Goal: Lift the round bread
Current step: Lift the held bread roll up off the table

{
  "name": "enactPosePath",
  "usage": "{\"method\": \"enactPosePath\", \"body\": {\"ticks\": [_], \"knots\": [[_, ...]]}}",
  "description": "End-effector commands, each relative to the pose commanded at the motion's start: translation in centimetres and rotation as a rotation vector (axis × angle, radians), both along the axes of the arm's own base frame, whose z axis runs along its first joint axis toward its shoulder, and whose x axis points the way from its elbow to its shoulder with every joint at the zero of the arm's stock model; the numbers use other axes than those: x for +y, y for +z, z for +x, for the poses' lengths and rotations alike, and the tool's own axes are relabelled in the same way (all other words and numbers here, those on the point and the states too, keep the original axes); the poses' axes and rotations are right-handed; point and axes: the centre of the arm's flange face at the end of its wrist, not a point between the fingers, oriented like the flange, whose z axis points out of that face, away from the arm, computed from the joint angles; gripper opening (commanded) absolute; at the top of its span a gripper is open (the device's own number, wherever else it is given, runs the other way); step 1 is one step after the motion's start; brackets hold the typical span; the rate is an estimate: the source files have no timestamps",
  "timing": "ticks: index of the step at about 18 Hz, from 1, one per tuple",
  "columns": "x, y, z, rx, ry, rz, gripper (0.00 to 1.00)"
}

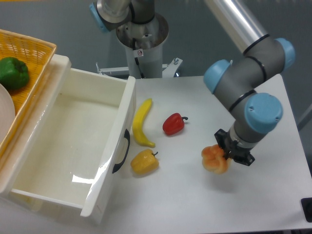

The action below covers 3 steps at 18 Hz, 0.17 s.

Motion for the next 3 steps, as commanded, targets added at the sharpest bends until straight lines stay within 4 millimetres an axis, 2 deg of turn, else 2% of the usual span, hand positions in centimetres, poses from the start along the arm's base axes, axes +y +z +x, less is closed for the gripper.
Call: {"method": "enactPosePath", "body": {"ticks": [3], "knots": [[-0.21, -0.02, -0.08, 0.000, 0.000, 0.000, 0.00]]}}
